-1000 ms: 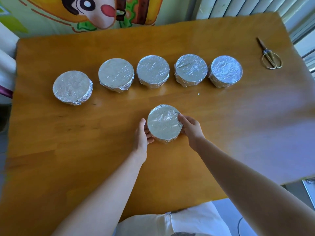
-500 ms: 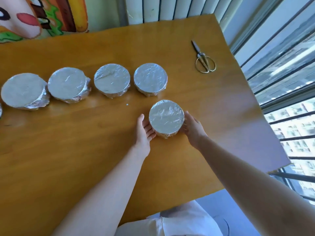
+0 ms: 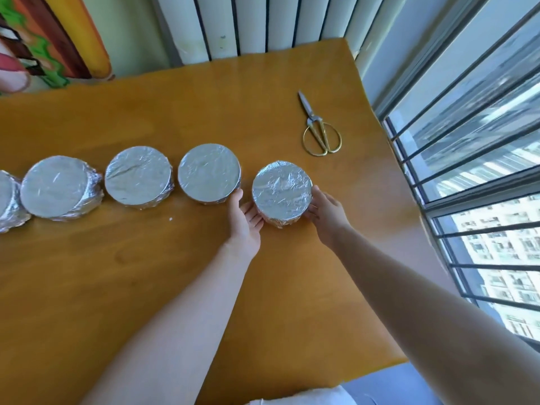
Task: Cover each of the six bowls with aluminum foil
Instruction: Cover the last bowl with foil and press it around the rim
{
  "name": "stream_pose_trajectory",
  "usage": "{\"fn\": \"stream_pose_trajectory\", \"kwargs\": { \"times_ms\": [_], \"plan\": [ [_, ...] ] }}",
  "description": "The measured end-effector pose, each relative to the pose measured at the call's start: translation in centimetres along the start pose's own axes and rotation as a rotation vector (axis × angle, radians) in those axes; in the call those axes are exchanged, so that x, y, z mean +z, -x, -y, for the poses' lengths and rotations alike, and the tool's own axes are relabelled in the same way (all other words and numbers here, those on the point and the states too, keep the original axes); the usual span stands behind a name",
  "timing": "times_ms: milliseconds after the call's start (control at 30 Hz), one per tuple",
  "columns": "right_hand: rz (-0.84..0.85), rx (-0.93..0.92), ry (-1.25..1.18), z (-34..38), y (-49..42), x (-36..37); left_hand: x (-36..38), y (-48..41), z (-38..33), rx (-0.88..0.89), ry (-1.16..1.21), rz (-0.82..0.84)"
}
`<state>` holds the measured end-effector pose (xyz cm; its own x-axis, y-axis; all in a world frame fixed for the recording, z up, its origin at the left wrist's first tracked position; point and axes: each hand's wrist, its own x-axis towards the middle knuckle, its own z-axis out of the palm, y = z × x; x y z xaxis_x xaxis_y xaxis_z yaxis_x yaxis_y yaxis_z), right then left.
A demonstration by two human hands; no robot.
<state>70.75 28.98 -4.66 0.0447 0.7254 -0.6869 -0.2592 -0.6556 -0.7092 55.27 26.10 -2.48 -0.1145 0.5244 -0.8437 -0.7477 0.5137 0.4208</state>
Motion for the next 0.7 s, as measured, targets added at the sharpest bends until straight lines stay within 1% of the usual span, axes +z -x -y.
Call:
{"fn": "stream_pose_trajectory", "kwargs": {
  "times_ms": [233, 333, 400, 467, 533, 567, 600, 700],
  "plan": [
    [0.0, -0.011, -0.029, 3.4, -4.0, 0.6, 4.2, -2.6, -1.4, 0.061, 0.034, -0.035],
    [0.003, -0.009, -0.031, 3.9, -5.2, 0.9, 5.3, -3.3, -1.7, 0.128, -0.018, -0.056],
    [-0.001, -0.011, -0.022, 4.0, -5.5, 1.1, 5.9, -3.1, -1.7, 0.202, -0.101, -0.129],
    [-0.014, -0.015, -0.026, 3.9, -5.7, 1.2, 6.4, -2.6, -1.2, 0.284, -0.252, -0.262],
    [-0.041, -0.016, -0.02, 3.6, -5.8, 1.2, 6.4, -1.9, -0.2, 0.387, -0.324, -0.393],
    [-0.054, -0.016, -0.017, 3.4, -5.8, 1.3, 6.5, -1.7, 0.3, 0.4, -0.325, -0.427],
    [-0.062, -0.015, -0.017, 3.2, -5.6, 1.3, 6.6, -1.3, 0.7, 0.375, -0.314, -0.446],
    [-0.066, -0.012, 0.004, 2.5, -5.1, 1.6, 7.1, -0.7, 1.3, 0.294, -0.268, -0.399]
  ]
}}
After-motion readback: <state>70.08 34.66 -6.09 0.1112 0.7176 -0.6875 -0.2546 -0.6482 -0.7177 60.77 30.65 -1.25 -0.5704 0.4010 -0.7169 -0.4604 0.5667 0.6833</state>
